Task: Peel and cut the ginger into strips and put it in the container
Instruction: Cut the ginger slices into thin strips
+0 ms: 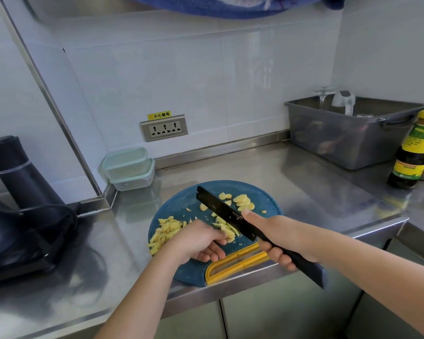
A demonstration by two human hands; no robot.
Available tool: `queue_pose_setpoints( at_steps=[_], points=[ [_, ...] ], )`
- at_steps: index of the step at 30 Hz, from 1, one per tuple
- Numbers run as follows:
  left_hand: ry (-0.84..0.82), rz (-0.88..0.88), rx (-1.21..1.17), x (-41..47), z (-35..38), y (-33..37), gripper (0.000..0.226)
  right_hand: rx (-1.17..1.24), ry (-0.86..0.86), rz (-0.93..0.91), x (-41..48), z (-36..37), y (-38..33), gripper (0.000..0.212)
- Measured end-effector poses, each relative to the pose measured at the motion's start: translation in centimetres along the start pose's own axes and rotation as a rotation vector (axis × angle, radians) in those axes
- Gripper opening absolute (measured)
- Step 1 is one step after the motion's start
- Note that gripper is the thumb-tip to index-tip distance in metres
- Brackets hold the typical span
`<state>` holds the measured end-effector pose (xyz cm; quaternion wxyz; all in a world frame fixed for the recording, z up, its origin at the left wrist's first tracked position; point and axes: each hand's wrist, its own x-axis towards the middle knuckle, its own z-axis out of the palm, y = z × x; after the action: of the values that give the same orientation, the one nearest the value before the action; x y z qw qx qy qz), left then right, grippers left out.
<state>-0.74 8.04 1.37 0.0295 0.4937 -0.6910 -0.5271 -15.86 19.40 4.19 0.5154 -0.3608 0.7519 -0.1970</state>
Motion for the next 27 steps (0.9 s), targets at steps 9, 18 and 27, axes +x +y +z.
queue_pose_setpoints(
  at_steps=[9,18,27],
  points=[
    [0.456,0.187,0.354,-0.4,2.3,0.2,0.036,0.052,0.031,-0.07,-0.3,-1.6,0.6,0.067],
    [0.594,0.327,0.546,-0.8,3.8,0.2,0.034,0.043,0.011,-0.093,0.0,-2.1,1.4,0.069],
    [0.603,0.355,0.522,-0.6,4.0,-0.5,0.047,0.042,-0.014,-0.074,0.2,-2.3,1.8,0.07]
  ],
)
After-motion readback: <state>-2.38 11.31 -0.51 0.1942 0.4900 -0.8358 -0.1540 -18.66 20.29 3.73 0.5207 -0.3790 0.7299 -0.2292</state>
